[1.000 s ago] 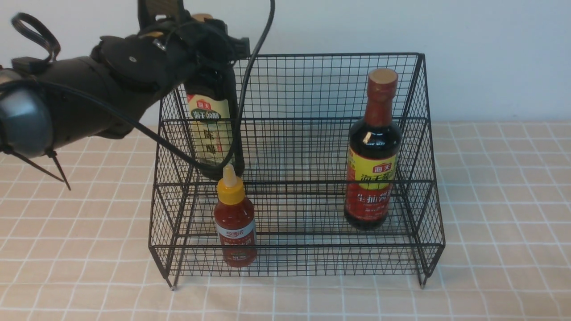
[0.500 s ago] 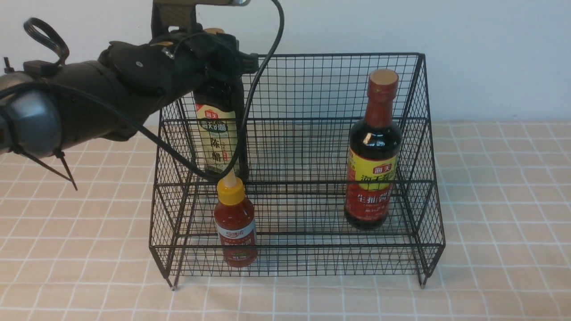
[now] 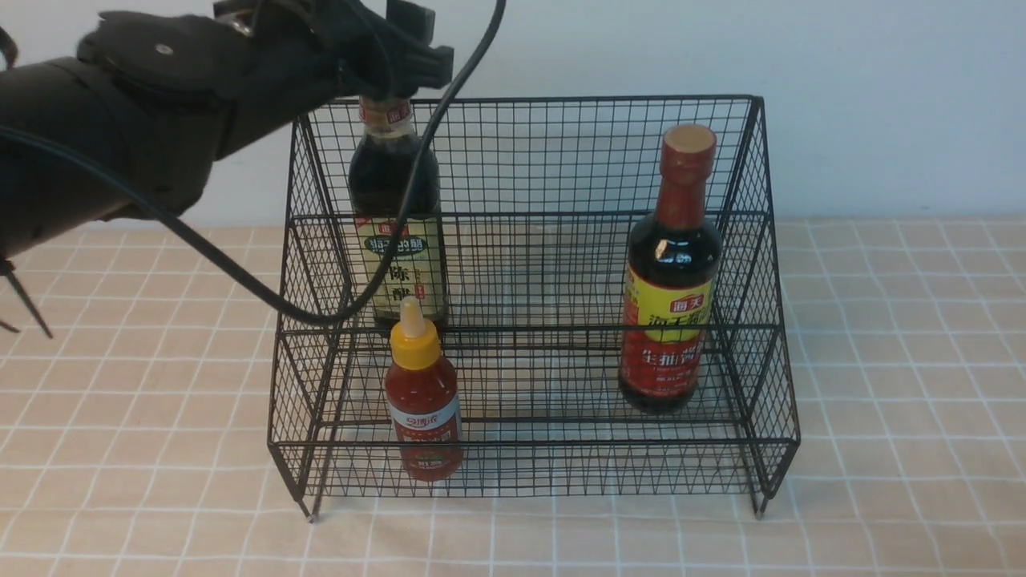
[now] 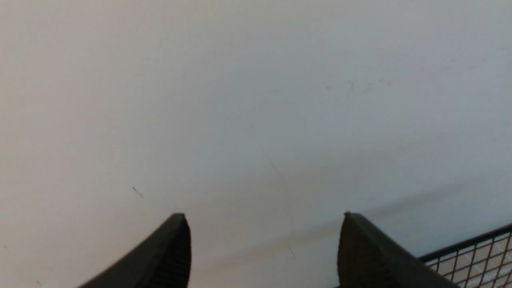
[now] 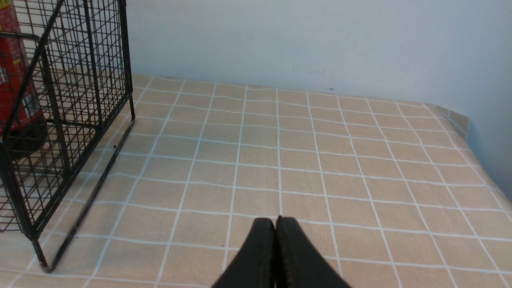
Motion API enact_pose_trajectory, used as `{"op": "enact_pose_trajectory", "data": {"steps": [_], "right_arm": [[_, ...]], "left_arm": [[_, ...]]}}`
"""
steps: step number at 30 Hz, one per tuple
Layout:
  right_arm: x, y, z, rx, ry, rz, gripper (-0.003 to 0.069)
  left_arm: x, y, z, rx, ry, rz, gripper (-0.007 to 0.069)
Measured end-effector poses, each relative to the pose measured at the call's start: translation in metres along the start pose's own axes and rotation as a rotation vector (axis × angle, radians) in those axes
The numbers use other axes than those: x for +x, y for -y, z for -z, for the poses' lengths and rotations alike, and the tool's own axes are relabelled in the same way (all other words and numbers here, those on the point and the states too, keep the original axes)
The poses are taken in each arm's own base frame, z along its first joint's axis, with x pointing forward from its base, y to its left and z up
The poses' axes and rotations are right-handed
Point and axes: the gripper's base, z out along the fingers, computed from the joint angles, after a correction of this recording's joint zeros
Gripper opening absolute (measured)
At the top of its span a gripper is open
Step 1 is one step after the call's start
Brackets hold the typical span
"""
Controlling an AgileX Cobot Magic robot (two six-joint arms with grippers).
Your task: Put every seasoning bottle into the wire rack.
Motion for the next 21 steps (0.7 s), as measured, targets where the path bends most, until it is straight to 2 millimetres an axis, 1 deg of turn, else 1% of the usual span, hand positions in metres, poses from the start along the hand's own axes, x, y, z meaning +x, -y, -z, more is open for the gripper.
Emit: {"op": "enact_pose_trajectory", "data": {"steps": [3,7,9,10,11,12,13,14,16,17,19,21], "right_arm": [[0.000,0.000,0.000,0.000,0.000,0.000,-0.0012],[0.000,0.000,0.000,0.000,0.000,0.000,-0.0012],[0.000,0.000,0.000,0.000,0.000,0.000,-0.0012],[0.000,0.000,0.000,0.000,0.000,0.000,-0.0012],[0.000,0.000,0.000,0.000,0.000,0.000,-0.0012],[0.000,0.000,0.000,0.000,0.000,0.000,-0.0012],[0.000,0.000,0.000,0.000,0.000,0.000,-0.0012],[0.000,0.000,0.000,0.000,0.000,0.000,-0.0012],[0.000,0.000,0.000,0.000,0.000,0.000,-0.0012],[0.000,0.000,0.000,0.000,0.000,0.000,-0.0012],[0.000,0.000,0.000,0.000,0.000,0.000,-0.0012],[0.000,0.000,0.000,0.000,0.000,0.000,-0.0012]], "left_arm": [[-0.008,-0.002,0.008,-0.003,0.020,0.014,0.0443],[-0.029,-0.003,0.030,0.017,0.069,0.064,0.0347],[-0.040,-0.003,0.043,0.039,0.100,0.070,0.0237],[-0.046,-0.003,0.051,0.052,0.117,0.095,0.0195],[-0.047,-0.003,0.052,0.055,0.120,0.099,0.0184],[-0.056,-0.004,0.066,0.074,0.148,0.137,0.0086],[-0.056,-0.004,0.067,0.076,0.150,0.141,0.0077],[-0.061,-0.004,0.081,0.092,0.174,0.143,0.0020],[-0.063,-0.004,0.087,0.103,0.185,0.141,0.0008],[-0.065,-0.003,0.098,0.127,0.202,0.140,-0.0001],[-0.066,0.000,0.106,0.166,0.214,0.137,-0.0007],[-0.065,0.005,0.120,0.244,0.234,0.127,-0.0007]]}}
